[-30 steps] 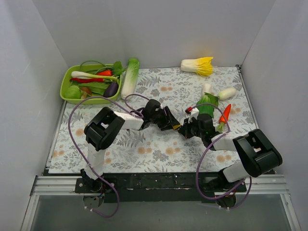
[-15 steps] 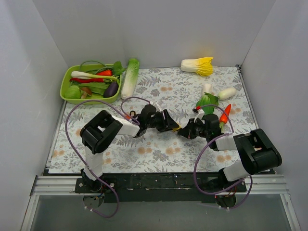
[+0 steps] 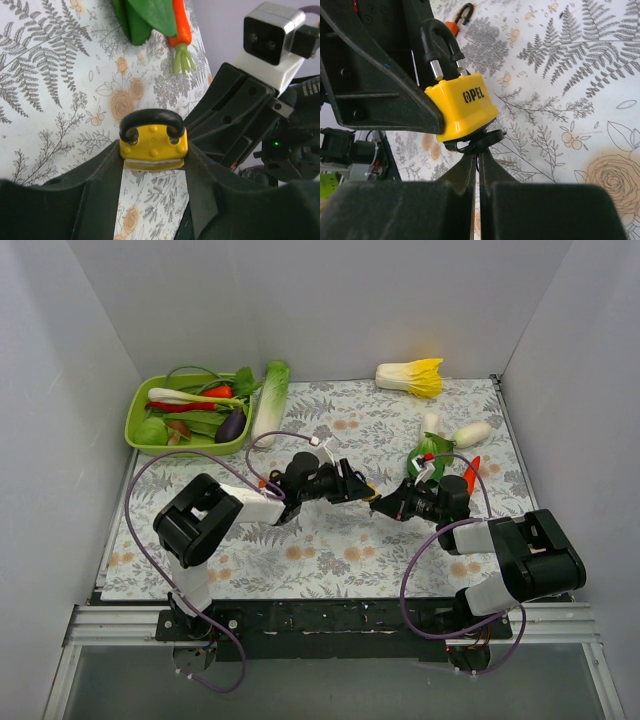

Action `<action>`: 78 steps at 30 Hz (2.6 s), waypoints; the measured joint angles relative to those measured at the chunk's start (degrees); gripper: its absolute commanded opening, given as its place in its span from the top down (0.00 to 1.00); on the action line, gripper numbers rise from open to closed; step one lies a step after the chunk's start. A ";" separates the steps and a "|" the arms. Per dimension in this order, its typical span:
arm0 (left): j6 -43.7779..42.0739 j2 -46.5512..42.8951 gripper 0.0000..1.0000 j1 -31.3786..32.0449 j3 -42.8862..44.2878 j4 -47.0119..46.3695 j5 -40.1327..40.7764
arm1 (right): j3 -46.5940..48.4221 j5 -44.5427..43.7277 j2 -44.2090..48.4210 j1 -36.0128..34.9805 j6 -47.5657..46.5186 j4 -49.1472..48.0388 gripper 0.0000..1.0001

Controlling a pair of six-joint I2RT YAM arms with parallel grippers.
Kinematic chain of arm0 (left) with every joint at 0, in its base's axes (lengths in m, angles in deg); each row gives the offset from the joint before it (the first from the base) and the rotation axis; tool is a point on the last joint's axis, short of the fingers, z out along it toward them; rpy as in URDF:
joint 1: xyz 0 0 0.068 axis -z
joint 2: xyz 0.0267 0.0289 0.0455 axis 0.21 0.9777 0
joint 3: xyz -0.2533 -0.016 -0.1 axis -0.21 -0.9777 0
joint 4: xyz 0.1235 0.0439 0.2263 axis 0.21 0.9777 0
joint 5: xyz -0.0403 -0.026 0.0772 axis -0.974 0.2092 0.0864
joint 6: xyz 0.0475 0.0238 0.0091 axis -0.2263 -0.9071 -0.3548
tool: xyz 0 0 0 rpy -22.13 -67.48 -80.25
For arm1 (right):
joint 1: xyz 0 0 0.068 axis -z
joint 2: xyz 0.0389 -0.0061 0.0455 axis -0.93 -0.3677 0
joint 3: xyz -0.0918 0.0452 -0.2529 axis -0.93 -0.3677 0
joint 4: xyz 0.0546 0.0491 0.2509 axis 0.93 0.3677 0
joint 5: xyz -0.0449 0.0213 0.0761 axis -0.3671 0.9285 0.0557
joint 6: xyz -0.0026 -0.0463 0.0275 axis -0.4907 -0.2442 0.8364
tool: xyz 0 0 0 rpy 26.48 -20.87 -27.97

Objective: Unlock with the key

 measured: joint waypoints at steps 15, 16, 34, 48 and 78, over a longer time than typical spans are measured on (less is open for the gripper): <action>-3.17 -5.97 1.00 0.79 1.36 2.60 2.34 | 0.92 2.99 7.96 1.64 0.20 1.18 0.70; -3.26 -5.97 1.00 0.94 1.92 3.54 2.54 | 1.42 2.58 9.27 1.64 -1.49 3.78 0.63; -14.82 -5.99 1.00 -4.42 5.07 17.70 -22.47 | 13.20 4.37 29.40 0.81 -18.32 25.53 0.19; -30.29 -14.78 1.00 -6.36 8.94 30.49 -47.15 | 19.87 29.53 16.65 -0.42 0.07 4.83 0.20; -35.65 -14.97 1.00 -6.45 9.46 39.19 -58.29 | 31.15 35.52 9.55 -11.74 -20.94 33.33 0.49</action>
